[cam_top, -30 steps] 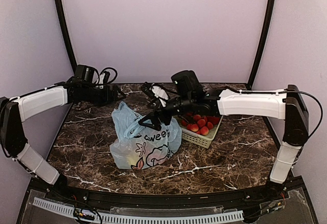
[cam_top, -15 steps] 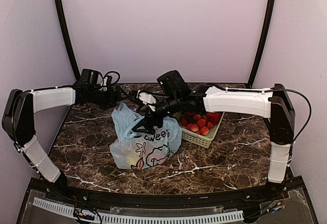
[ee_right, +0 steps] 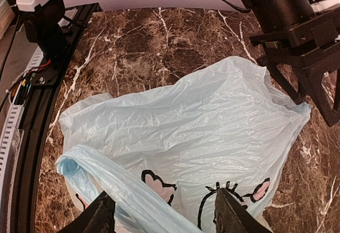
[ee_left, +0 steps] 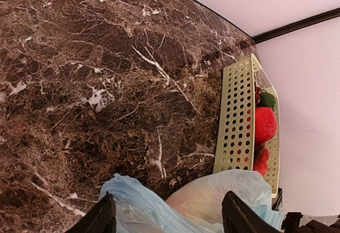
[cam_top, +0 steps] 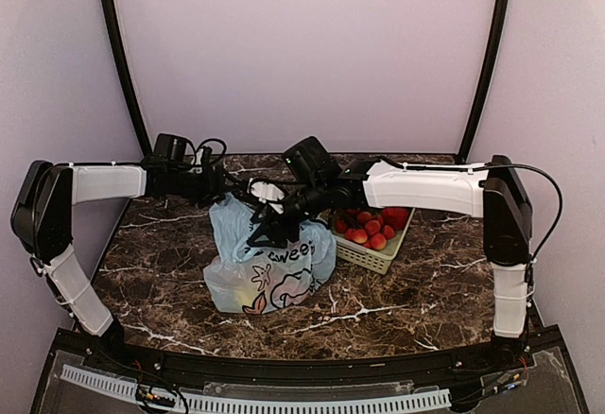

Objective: Untie the knot of the plastic bag and take out the fruit
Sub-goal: Pick up the takeout bag from the center of the board.

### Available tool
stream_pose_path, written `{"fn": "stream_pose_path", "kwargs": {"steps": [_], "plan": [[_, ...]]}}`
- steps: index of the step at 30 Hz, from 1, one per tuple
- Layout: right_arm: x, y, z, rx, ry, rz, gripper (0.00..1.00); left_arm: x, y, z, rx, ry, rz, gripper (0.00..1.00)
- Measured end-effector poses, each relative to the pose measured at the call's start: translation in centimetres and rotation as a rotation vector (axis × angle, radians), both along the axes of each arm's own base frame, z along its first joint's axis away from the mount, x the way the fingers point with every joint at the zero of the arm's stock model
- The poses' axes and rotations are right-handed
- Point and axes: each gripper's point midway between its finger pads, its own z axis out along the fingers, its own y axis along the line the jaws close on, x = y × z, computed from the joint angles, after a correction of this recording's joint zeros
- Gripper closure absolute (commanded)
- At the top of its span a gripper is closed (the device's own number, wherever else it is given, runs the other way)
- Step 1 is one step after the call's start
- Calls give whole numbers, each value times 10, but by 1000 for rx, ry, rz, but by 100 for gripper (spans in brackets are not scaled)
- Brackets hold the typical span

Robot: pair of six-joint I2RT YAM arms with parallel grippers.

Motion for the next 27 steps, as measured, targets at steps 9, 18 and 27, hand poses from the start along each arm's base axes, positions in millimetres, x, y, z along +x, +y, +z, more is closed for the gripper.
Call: {"fn": "stream_pose_path", "kwargs": {"steps": [9,18,27], "plan": [[0,1,0,7,13,-11,96,-6,-6,-14,-57,39,-8,89],[-3,-4,-13,34,90,-34,100,0,-10,-3,-100,2,-2,99],[78,-36,85,253,79,-268,100,47,27,93,-128,-210,102,99]]}}
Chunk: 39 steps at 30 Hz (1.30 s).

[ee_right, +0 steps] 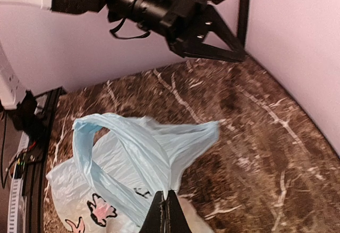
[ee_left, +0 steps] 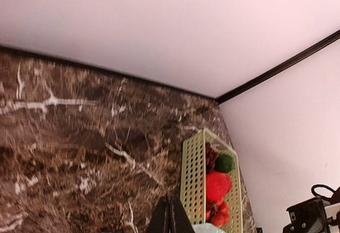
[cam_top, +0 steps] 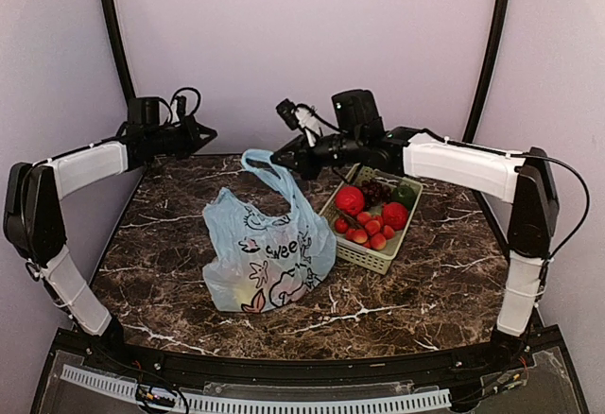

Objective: Untie the knot of the plastic bag and take out the fruit
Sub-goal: Pick up the takeout bag from the center of the board, then place the takeout bag at the center of the board, then pick up the takeout bag from the center of the board.

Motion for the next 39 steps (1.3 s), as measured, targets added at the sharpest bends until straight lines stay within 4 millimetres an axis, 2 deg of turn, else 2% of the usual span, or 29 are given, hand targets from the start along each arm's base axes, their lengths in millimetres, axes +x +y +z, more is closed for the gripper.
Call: {"fn": "stream_pose_path", "kwargs": {"steps": [3,6,8,10,12,14,17,20,21,23,25,27,32,34,39], "plan": [[35,-24,62,116,-62,-109,100,23,19,73,-14,-161,38,99],[56,-48,120,225,-129,-187,100,28,33,131,-15,-283,57,99],[56,-57,146,278,-160,-203,100,21,34,158,-12,-340,47,94],[51,-59,159,313,-170,-203,100,10,32,169,-8,-363,26,84],[49,-59,158,331,-162,-203,100,-1,32,164,-1,-357,14,76],[48,-58,141,316,-123,-207,100,-13,32,139,6,-308,5,67],[47,-57,95,262,-28,-215,100,-26,31,81,14,-183,-13,51],[39,-58,40,199,85,-206,100,-38,28,18,17,-35,-32,39],[34,-60,23,176,123,-204,100,-42,27,1,21,6,-36,34],[24,-64,-4,141,186,-197,100,-48,25,-20,29,56,-49,28],[13,-69,-20,118,235,-188,100,-50,20,-25,34,65,-65,26],[4,-73,-26,113,261,-182,100,-49,14,-23,40,50,-87,23],[-7,-79,-11,151,254,-172,100,-32,-13,-9,60,-10,-155,19],[-10,-80,-5,169,247,-170,100,-24,-31,-4,72,-31,-196,18],[-13,-84,-7,180,252,-174,100,-15,-73,-8,110,-46,-295,15]]}}
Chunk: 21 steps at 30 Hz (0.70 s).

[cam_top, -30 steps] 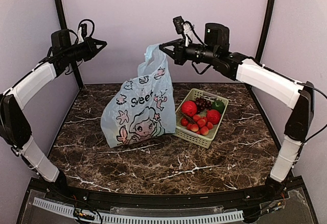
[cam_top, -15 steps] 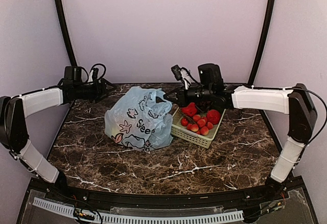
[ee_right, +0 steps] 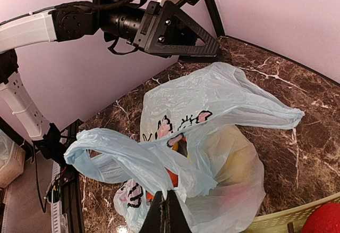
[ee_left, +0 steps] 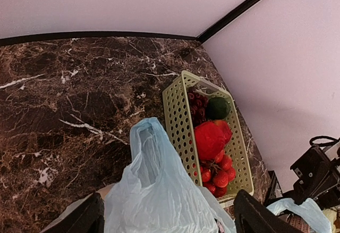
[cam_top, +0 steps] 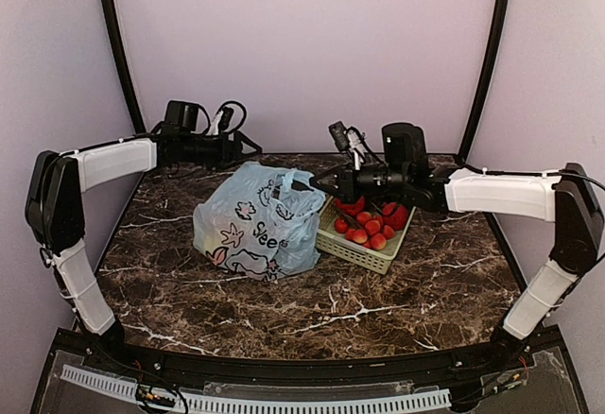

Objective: Untie the knot of the plastic bag and take out the fruit
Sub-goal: Pick up the takeout bag from the center of the board.

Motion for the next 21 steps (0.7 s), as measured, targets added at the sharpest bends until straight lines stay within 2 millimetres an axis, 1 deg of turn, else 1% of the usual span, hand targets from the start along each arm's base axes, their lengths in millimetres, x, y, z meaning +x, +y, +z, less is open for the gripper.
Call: {"fn": "stream_pose_path", "kwargs": {"steps": [3,7,9,10,11,12,13,14,15,18,21], "plan": [[-3,-3,-8,-8,19,-2,100,3,-14,-10,48,1,-23,13],[-6,-5,-14,-10,32,-5,100,15,-20,-25,121,11,-22,13],[-5,-6,-13,-6,33,-9,100,14,-21,-36,146,29,-26,25],[-5,-6,-12,-5,33,-13,100,13,-21,-41,156,43,-29,43],[-5,-7,-11,-4,35,-20,100,11,-21,-45,162,56,-33,52],[-4,-7,-10,-2,37,-29,100,10,-22,-48,162,70,-34,68],[-2,-8,-10,-2,38,-39,100,7,-24,-49,162,72,-48,82],[-1,-9,-10,-3,39,-50,100,5,-26,-49,156,77,-55,88],[1,-9,-11,-5,42,-64,100,3,-28,-47,151,75,-66,96],[7,-11,-10,-13,46,-100,100,-3,-30,-44,135,77,-78,99],[15,-10,3,-3,30,-128,100,-10,-28,-40,130,78,-83,99]]}}
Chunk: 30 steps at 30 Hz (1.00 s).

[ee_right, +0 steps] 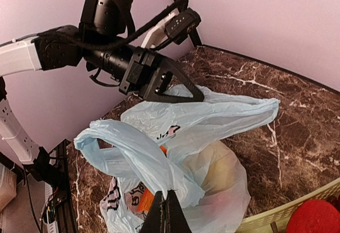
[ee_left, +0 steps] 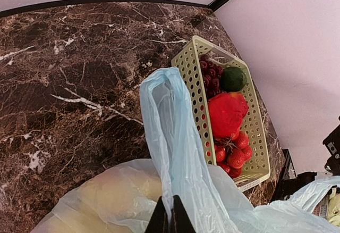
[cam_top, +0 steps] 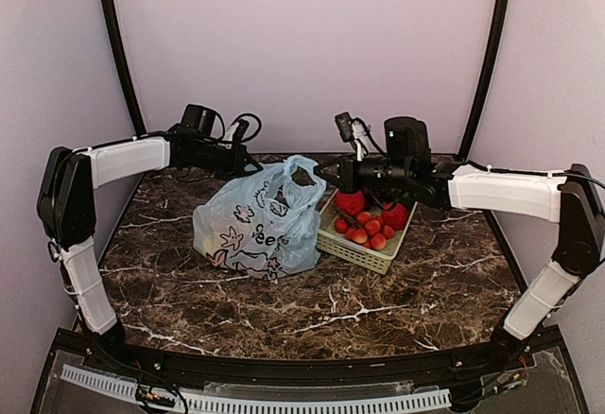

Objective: Untie the knot of the plastic bag and take out the fruit
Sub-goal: Pick up the takeout bag from the center of the board, then place the takeout bag at the center of the board.

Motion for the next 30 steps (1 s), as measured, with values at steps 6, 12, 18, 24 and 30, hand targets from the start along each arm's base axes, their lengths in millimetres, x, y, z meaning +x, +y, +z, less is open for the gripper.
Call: {"fn": "stream_pose_path", "kwargs": {"steps": [6,12,18,24,30], "plan": [[22,9,49,57,-80,-41,100,5,15,40,-49,-64,36,99],[48,14,111,127,-200,-67,100,45,57,122,-151,-233,113,99],[40,16,145,176,-320,-8,100,50,77,189,-212,-449,92,99],[5,17,91,151,-292,130,100,-5,91,158,-174,-533,94,99],[-37,30,4,70,-111,252,100,-55,104,24,-120,-327,166,99]]}}
